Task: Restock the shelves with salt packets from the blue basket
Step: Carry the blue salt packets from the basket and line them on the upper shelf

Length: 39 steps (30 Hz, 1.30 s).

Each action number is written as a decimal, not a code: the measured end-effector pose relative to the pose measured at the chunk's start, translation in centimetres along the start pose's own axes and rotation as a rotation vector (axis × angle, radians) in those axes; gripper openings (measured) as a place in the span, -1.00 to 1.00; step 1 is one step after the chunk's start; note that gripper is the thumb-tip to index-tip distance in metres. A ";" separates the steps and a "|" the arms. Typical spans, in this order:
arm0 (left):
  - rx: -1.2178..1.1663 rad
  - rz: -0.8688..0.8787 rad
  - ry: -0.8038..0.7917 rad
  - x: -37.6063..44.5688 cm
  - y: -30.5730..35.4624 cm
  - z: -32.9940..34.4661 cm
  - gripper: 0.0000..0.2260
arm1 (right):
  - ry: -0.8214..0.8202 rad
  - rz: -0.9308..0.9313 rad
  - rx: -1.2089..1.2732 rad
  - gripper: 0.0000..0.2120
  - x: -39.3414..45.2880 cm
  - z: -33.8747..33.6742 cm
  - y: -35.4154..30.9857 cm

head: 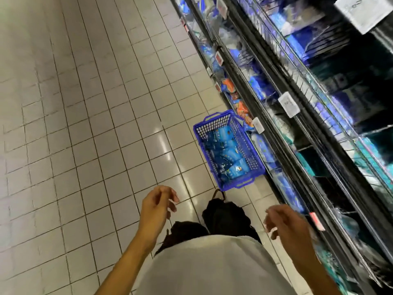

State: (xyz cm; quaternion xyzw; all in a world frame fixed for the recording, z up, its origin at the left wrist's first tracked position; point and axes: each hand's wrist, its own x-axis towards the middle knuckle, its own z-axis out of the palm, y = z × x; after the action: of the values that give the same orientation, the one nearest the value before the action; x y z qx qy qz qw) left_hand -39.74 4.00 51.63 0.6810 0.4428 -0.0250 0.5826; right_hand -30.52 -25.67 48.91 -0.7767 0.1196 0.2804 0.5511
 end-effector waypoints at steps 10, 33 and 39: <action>0.180 -0.081 -0.243 17.2 6.9 6.6 -0.73 | -0.018 0.099 0.037 -0.78 13.5 8.0 -4.0; 0.947 0.297 -0.488 68.6 -23.8 35.4 -0.57 | 0.303 0.681 -0.160 -0.50 60.6 26.8 35.1; 1.211 0.486 -0.273 72.9 -28.4 39.9 -0.39 | 0.370 0.710 -0.184 -0.10 65.9 27.7 39.5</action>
State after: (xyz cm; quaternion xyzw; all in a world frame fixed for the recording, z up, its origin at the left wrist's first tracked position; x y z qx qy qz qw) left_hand 5.75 11.30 -23.20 0.9591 0.1067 -0.2234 0.1370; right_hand -4.80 -6.37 -26.21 -0.7705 0.4518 0.3182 0.3176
